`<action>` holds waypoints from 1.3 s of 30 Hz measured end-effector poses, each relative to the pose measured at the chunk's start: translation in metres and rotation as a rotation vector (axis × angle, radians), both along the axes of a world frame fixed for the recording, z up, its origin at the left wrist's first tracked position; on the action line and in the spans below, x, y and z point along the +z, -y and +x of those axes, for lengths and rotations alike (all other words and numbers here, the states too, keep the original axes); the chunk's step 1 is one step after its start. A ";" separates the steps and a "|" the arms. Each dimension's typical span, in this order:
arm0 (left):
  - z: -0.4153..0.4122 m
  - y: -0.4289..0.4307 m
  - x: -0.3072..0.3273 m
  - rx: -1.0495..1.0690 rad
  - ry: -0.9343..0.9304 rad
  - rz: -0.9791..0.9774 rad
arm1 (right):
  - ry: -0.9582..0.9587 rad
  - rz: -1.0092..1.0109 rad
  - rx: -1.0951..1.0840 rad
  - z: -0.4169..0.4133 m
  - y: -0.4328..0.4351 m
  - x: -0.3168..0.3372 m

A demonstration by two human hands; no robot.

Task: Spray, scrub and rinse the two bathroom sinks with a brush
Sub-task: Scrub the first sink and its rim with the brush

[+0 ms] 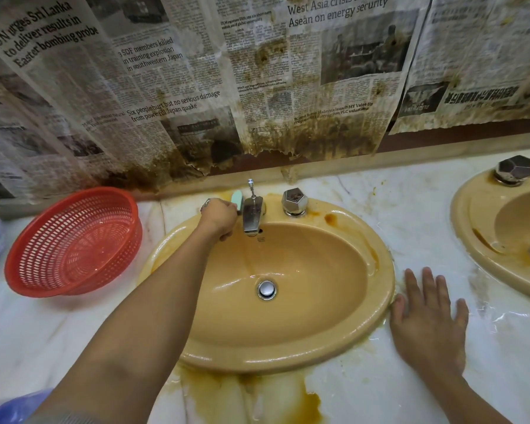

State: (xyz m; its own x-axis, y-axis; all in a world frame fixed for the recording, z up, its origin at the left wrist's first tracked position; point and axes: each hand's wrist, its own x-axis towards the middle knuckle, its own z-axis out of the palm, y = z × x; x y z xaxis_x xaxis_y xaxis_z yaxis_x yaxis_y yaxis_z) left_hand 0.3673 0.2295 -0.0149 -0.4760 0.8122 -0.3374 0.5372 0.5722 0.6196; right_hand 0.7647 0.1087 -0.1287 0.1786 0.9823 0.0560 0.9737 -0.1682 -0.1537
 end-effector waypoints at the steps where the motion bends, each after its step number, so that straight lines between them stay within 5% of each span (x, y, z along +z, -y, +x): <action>1: 0.000 -0.002 0.001 0.005 0.005 -0.009 | 0.003 0.001 0.001 0.000 0.000 0.000; 6: -0.006 0.045 0.001 -0.125 0.052 -0.069 | -0.005 0.005 0.004 -0.001 0.000 0.001; 18: -0.011 0.036 0.024 -0.056 -0.090 0.093 | -0.006 -0.019 0.000 -0.001 0.000 0.002; 29: -0.011 0.063 0.087 -0.668 -0.373 0.015 | -0.008 -0.015 0.006 -0.001 0.000 0.002; 39: -0.007 0.058 0.083 -0.693 -0.532 0.025 | -0.010 -0.025 -0.001 -0.001 0.000 0.003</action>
